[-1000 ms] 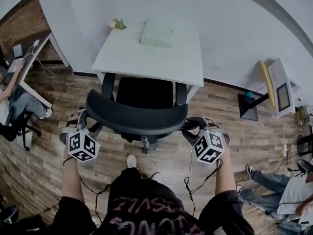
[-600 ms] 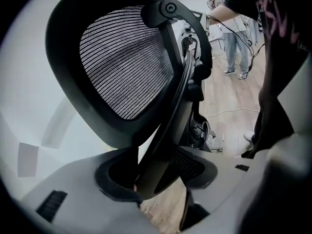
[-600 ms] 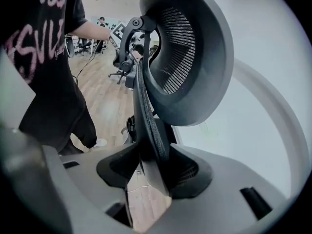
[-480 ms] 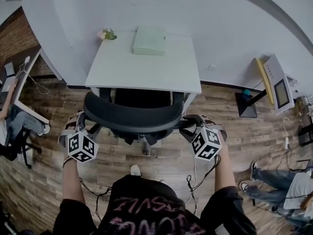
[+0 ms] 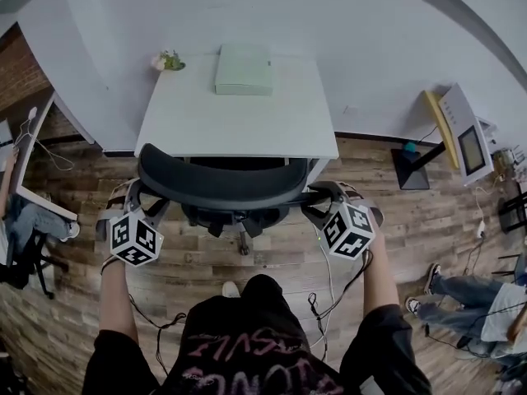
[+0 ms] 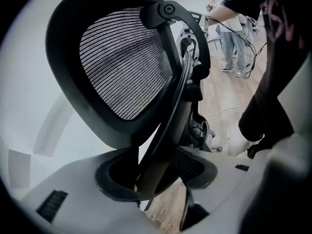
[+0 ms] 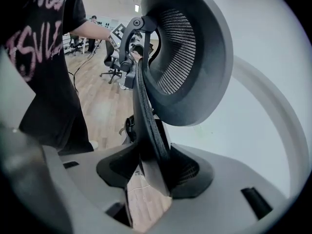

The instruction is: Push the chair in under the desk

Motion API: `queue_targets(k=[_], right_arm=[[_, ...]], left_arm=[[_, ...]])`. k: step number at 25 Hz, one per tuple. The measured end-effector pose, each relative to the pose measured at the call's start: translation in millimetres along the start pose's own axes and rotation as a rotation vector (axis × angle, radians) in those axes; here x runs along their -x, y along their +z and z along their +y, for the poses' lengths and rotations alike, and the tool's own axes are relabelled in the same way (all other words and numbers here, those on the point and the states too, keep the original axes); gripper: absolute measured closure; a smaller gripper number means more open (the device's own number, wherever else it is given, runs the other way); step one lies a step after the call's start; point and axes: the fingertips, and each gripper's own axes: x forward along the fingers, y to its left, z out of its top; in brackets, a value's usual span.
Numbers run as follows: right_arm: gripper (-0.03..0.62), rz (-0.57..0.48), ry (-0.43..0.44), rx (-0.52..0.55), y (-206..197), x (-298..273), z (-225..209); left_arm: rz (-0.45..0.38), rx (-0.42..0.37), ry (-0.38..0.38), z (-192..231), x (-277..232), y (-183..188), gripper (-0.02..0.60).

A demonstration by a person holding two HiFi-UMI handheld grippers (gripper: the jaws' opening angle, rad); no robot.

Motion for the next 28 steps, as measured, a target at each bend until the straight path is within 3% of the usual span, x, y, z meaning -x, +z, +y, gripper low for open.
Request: queue_targets(k=[28], right_arm=[[0.384,0.004,-0.032,-0.006,-21,-42,-94]], left_arm=[[-0.025,0.004,0.023,66,-84,30,0.339]])
